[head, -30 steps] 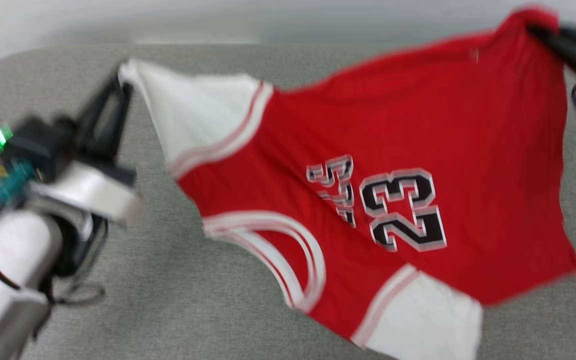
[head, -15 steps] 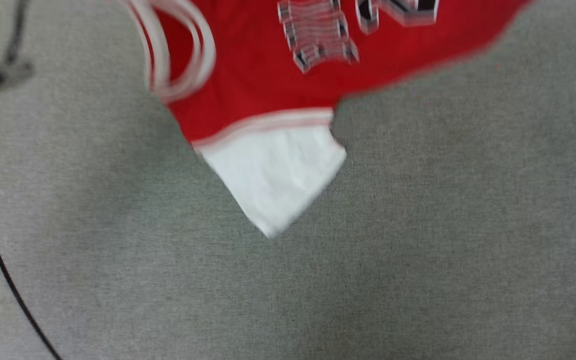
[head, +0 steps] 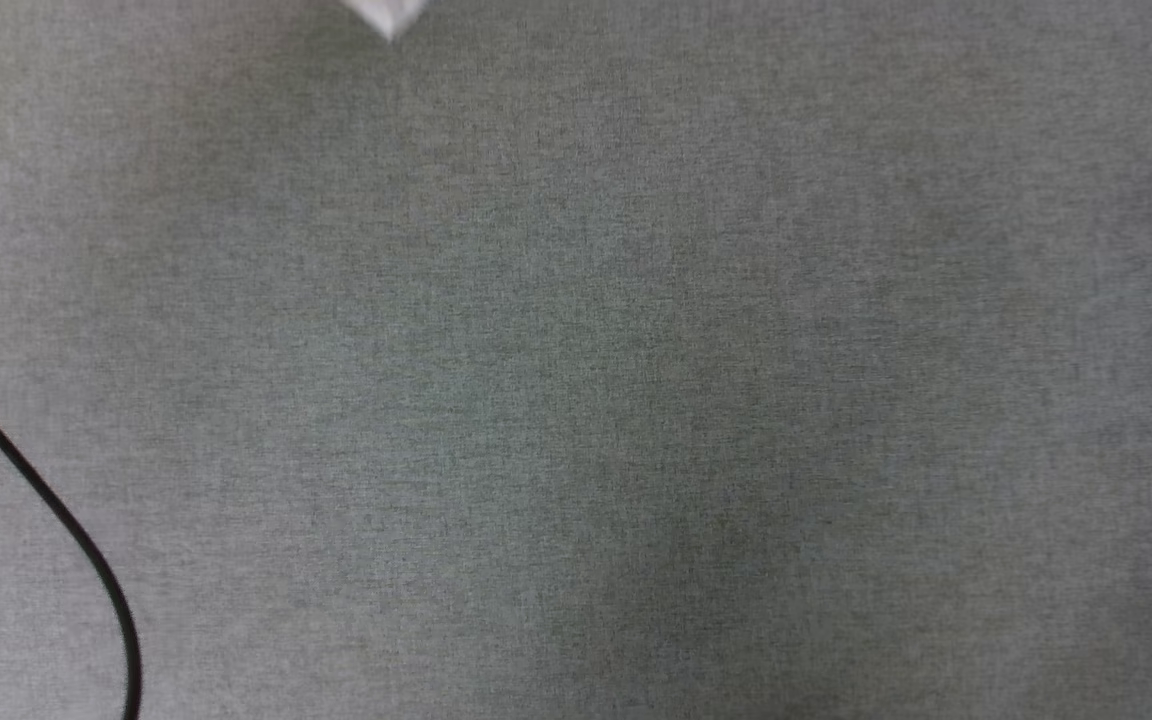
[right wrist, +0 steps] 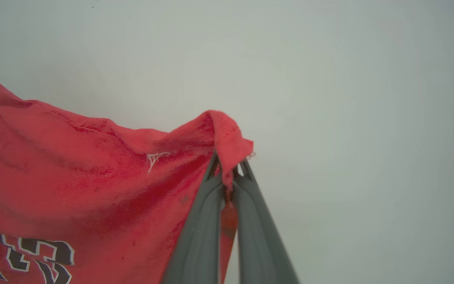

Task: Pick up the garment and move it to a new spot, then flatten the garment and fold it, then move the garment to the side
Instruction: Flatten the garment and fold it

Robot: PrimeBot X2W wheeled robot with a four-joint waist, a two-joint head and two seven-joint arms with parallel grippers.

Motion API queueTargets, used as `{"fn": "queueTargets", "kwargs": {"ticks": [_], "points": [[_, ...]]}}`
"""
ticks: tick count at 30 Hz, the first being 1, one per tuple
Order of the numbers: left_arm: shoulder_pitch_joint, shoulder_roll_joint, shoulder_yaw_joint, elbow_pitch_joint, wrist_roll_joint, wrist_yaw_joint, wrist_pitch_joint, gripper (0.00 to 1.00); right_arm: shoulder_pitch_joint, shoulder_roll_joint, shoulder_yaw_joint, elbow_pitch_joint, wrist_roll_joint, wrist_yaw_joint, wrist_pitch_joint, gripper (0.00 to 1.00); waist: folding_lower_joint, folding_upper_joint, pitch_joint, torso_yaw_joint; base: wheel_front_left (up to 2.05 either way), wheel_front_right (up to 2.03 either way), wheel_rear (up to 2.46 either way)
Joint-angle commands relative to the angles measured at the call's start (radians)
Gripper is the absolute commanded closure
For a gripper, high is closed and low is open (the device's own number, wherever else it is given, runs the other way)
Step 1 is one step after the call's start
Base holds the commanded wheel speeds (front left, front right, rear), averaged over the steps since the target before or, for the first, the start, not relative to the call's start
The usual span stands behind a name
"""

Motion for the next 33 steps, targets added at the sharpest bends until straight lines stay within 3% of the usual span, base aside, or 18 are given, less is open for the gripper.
{"fn": "queueTargets", "kwargs": {"ticks": [1,7,17,26,33], "points": [[-0.031,-0.013,-0.004,0.032,0.003,-0.007,-0.012,1.0,-0.039,-0.001,0.009,0.016,-0.009,-0.001,-0.011,1.0,-0.0001,0.0,0.012,0.003,0.0,0.0,0.0],[-0.071,-0.04,-0.023,0.134,0.003,-0.024,-0.067,1.0,-0.069,0.014,0.055,0.084,0.006,-0.001,-0.046,1.0,-0.0001,0.0,0.039,0.004,0.0,0.0,0.0],[0.108,-0.072,-0.065,0.228,-0.034,-0.031,-0.148,1.0,0.096,0.04,0.184,0.161,0.078,-0.001,-0.127,1.0,-0.0001,0.0,0.024,0.007,0.0,0.0,0.0],[0.466,-0.035,-0.057,0.192,-0.095,-0.002,-0.192,1.0,0.362,0.046,0.326,0.166,0.183,-0.001,-0.211,1.0,-0.0001,0.0,-0.059,0.002,0.0,0.0,0.0],[0.847,-0.005,-0.052,0.048,-0.14,0.078,-0.199,1.0,0.6,0.006,0.439,0.112,0.264,-0.001,-0.24,1.0,-0.0001,0.0,-0.169,0.008,0.0,0.0,0.0]]}}
